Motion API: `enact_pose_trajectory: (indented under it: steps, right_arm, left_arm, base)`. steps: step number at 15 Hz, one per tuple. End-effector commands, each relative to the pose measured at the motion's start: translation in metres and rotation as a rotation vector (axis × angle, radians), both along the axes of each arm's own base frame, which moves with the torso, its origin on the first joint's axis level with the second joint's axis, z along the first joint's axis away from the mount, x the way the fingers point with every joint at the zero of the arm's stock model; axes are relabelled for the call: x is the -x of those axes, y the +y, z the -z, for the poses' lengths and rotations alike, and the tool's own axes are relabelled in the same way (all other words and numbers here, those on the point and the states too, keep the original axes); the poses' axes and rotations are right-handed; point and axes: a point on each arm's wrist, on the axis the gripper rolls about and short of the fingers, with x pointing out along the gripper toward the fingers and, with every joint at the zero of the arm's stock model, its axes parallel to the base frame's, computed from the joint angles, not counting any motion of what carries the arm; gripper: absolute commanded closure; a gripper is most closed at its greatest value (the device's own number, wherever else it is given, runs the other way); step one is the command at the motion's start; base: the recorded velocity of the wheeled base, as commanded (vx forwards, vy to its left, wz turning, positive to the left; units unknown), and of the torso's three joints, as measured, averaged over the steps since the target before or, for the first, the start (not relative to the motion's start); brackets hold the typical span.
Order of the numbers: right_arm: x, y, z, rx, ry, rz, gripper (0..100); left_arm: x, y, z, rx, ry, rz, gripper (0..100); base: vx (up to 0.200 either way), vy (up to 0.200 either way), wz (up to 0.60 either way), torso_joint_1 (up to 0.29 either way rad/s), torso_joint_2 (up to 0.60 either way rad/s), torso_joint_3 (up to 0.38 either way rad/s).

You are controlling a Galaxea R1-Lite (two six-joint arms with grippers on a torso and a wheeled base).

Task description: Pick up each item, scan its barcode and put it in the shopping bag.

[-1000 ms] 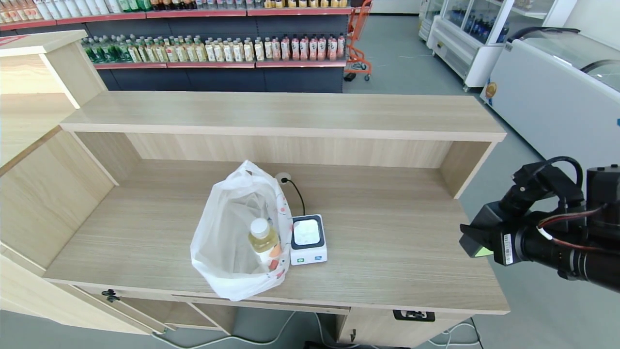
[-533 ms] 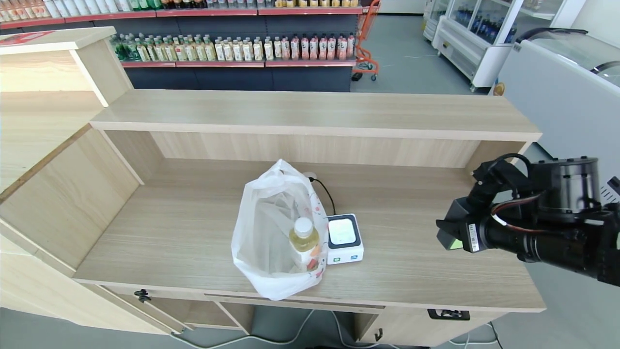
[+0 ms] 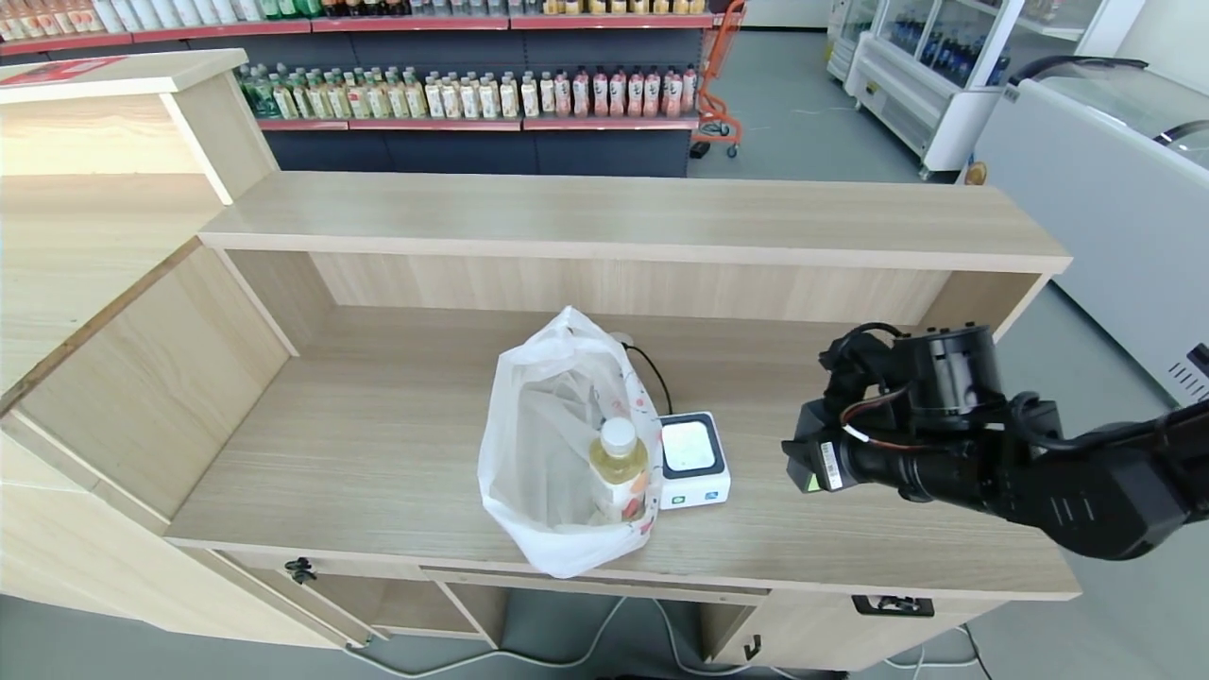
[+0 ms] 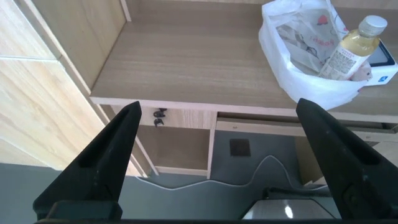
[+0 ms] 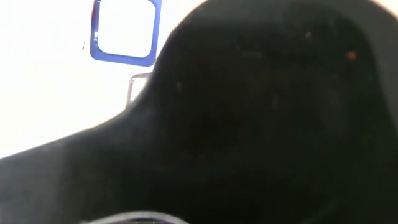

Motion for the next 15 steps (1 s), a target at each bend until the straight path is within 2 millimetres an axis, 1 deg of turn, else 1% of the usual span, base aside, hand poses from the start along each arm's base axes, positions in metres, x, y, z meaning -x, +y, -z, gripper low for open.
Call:
enact_pose_trajectory:
  steps: [1, 4, 5, 6, 8, 10, 11, 12, 15]
  right_arm:
    - [-0.012, 0.008, 0.019, 0.012, 0.039, 0.006, 100]
    - [-0.025, 0.022, 0.021, -0.006, 0.023, 0.012, 100]
    - [-0.027, 0.025, 0.020, -0.010, 0.018, 0.015, 100]
    - [-0.029, 0.036, 0.019, -0.040, 0.011, 0.019, 100]
    - [-0.029, 0.047, 0.017, -0.070, 0.008, 0.008, 100]
    - [-0.027, 0.052, 0.019, -0.068, 0.016, -0.006, 100]
    - [-0.027, 0.052, 0.019, -0.069, 0.014, -0.006, 100]
    - [-0.030, 0.053, 0.025, -0.047, 0.016, 0.022, 100]
    - [-0.031, 0.055, 0.029, -0.041, 0.019, 0.043, 100]
  left_arm:
    - [0.000, 0.000, 0.000, 0.000, -0.001, -0.001, 0]
    - [0.000, 0.000, 0.000, -0.001, -0.001, -0.001, 0]
    - [0.000, 0.000, 0.000, -0.001, -0.001, -0.001, 0]
    - [0.000, 0.000, 0.000, -0.001, -0.001, -0.001, 0]
    - [0.000, 0.000, 0.000, -0.001, 0.000, -0.001, 0]
    - [0.000, 0.000, 0.000, 0.000, -0.001, -0.001, 0]
    - [0.000, 0.000, 0.000, 0.000, -0.001, -0.001, 0]
    - [0.000, 0.000, 0.000, -0.001, -0.001, -0.001, 0]
    - [0.000, 0.000, 0.000, -0.001, -0.001, -0.001, 0]
  base:
    - [0.000, 0.000, 0.00, 0.000, 0.00, 0.000]
    - [0.000, 0.000, 0.00, 0.000, 0.00, 0.000]
    - [0.000, 0.000, 0.00, 0.000, 0.00, 0.000]
    - [0.000, 0.000, 0.00, 0.000, 0.00, 0.000]
    - [0.000, 0.200, 0.00, -0.002, 0.00, 0.000]
    - [0.000, 0.200, 0.00, 0.003, 0.00, 0.010]
    - [0.000, 0.000, 0.00, 0.000, 0.00, 0.000]
    - [0.000, 0.000, 0.00, 0.000, 0.00, 0.000]
    - [0.000, 0.000, 0.00, 0.000, 0.00, 0.000]
